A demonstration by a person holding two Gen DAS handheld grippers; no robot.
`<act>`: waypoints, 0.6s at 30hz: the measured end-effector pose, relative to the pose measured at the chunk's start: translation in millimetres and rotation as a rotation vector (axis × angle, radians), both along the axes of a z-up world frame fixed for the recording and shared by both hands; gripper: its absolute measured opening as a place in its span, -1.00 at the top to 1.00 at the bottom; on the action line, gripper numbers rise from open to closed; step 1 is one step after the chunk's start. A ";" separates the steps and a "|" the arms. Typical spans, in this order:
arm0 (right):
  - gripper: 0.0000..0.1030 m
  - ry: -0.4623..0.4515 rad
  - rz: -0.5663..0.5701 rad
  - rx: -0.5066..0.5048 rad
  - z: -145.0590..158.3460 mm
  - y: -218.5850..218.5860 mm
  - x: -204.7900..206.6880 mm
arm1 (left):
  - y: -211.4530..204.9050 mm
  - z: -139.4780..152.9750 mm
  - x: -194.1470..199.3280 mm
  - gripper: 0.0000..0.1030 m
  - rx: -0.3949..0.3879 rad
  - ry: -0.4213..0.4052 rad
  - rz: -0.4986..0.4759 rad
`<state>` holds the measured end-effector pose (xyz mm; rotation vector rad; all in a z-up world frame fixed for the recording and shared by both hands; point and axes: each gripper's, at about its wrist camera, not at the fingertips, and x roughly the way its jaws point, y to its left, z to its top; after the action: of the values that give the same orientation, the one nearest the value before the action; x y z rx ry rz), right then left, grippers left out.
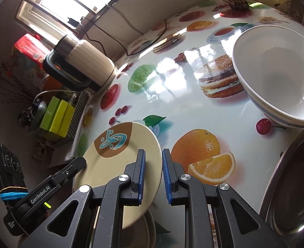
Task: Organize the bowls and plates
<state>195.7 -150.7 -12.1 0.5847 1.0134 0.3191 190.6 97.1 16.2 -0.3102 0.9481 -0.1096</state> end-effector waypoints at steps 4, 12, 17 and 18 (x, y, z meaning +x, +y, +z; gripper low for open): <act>0.68 -0.019 0.016 0.005 6.1 2.4 -8.7 | 3.1 3.8 -12.6 0.77 0.000 -0.013 0.009; 0.68 -0.049 0.050 -0.009 13.3 9.0 -27.8 | 10.3 5.5 -39.5 0.77 -0.006 -0.031 0.029; 0.68 -0.056 0.072 -0.015 12.0 11.7 -40.3 | 13.0 1.9 -55.3 0.77 -0.010 -0.033 0.045; 0.68 -0.057 0.076 -0.019 11.9 12.2 -42.3 | 13.8 0.9 -57.9 0.77 -0.012 -0.032 0.048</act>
<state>153.4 -138.5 -0.2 0.5175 0.9842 0.3908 132.7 110.9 17.1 -0.3412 0.9077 -0.0758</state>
